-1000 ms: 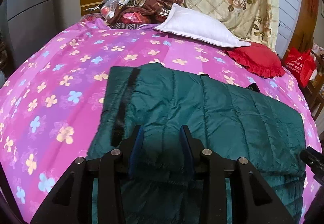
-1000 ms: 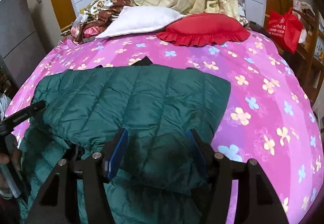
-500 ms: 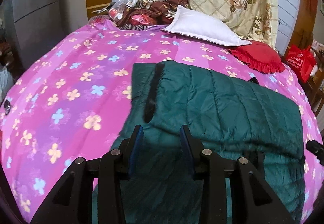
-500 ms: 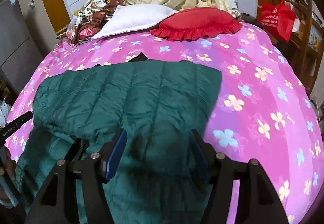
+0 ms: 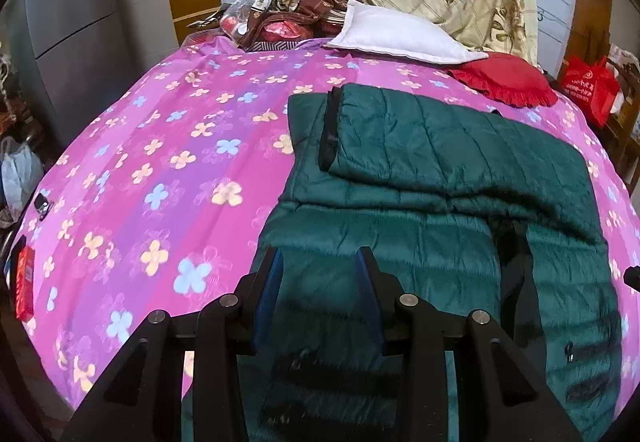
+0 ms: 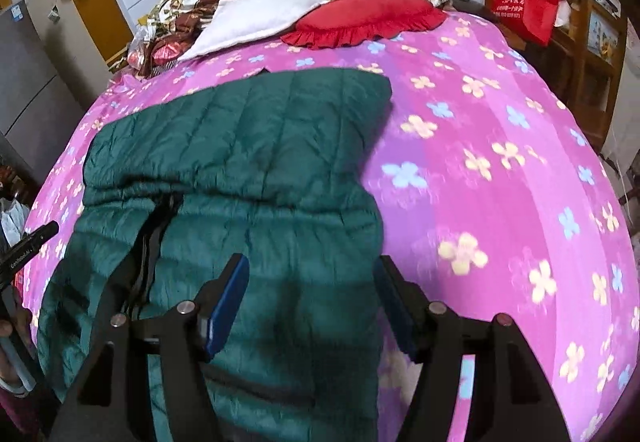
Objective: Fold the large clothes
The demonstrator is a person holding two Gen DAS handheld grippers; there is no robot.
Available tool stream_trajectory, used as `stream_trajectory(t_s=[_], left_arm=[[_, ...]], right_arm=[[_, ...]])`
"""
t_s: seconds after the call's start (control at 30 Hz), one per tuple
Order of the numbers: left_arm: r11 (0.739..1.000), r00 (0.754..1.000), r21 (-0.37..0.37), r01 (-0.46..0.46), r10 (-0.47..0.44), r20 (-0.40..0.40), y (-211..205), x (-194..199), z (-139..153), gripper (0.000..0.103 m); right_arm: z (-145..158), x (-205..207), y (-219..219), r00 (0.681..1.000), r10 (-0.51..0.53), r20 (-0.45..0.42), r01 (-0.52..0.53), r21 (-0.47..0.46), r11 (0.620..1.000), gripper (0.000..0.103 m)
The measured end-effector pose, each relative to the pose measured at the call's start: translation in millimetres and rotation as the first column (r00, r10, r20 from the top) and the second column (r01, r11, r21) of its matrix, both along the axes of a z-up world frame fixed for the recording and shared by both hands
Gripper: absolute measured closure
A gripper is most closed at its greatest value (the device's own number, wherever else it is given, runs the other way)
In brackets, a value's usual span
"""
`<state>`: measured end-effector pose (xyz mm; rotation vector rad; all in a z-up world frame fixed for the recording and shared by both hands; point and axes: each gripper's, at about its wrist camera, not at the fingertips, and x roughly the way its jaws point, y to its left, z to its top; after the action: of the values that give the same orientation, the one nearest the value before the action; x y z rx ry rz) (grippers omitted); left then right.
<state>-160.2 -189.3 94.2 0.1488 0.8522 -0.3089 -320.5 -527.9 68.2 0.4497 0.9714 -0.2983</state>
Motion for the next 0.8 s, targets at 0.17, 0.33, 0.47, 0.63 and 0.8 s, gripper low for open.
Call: stream_trajectory(t_s=[0.17, 0.33, 0.47, 0.63, 0.8], left_arm=[[1.0, 1.0, 0.01, 0.006, -0.006, -0.015, 8.6, -15.2, -4.5, 0.087], [1.0, 1.0, 0.028, 0.01, -0.009, -0.027, 19.5, -32.6, -12.1, 0.087], [0.999, 0.999, 0.041, 0.017, -0.015, -0.043, 29.0, -44.1, -17.8, 0.087], [0.999, 0.999, 0.047, 0.022, -0.021, -0.038, 41.4, -59.7, -20.4, 0.087], [0.999, 0.998, 0.048, 0.026, -0.023, -0.06, 51.2, -71.2, -24.3, 0.087]], right_arm=[[-1.9, -17.0, 17.0, 1.0, 0.023, -0.018, -0.023, -0.005, 1.0, 0.034], [-6.0, -36.0, 31.0, 0.999, 0.035, -0.032, -0.035, 0.005, 0.999, 0.033], [-9.1, -52.9, 43.9, 0.998, 0.047, -0.042, -0.047, 0.003, 0.999, 0.032], [-11.2, -71.1, 54.7, 0.998, 0.048, -0.045, -0.047, 0.014, 0.999, 0.032], [-13.7, -84.0, 63.9, 0.997, 0.056, -0.057, -0.055, 0.007, 0.998, 0.03]])
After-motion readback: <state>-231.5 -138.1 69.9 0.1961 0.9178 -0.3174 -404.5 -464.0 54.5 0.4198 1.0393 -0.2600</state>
